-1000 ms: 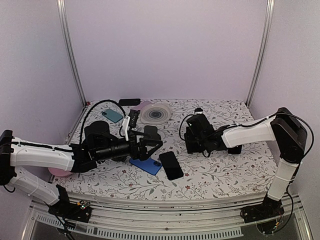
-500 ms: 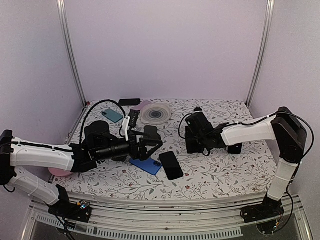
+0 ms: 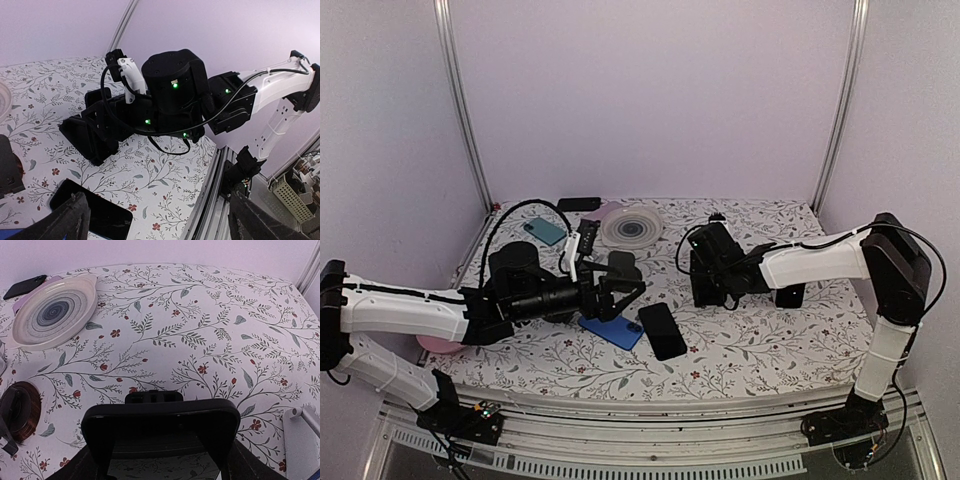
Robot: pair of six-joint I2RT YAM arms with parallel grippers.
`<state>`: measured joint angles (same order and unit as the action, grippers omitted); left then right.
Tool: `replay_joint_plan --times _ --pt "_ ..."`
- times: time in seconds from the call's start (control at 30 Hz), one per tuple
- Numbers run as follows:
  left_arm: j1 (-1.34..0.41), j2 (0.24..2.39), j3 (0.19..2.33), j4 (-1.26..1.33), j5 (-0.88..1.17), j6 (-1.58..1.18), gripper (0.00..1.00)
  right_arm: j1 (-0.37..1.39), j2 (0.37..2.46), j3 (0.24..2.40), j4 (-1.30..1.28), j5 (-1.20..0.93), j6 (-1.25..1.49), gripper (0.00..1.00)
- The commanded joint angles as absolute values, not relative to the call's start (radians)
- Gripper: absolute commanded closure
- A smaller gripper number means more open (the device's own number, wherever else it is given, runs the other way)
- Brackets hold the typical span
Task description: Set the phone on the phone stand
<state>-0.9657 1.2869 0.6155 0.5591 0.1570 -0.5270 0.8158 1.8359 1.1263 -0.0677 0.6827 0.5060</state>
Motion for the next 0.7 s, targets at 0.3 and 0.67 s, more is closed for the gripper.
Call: replay_joint_plan --times 0.3,0.67 --pt "-0.959 1.263 0.604 0.561 0.169 -0.517 0.03 0.824 1.839 1.131 -0.040 0.719 0.571 0.63" --pt "-0.958 1.257 0.597 0.562 0.170 -0.522 0.03 0.836 1.844 1.129 -0.044 0.722 0.571 0.52"
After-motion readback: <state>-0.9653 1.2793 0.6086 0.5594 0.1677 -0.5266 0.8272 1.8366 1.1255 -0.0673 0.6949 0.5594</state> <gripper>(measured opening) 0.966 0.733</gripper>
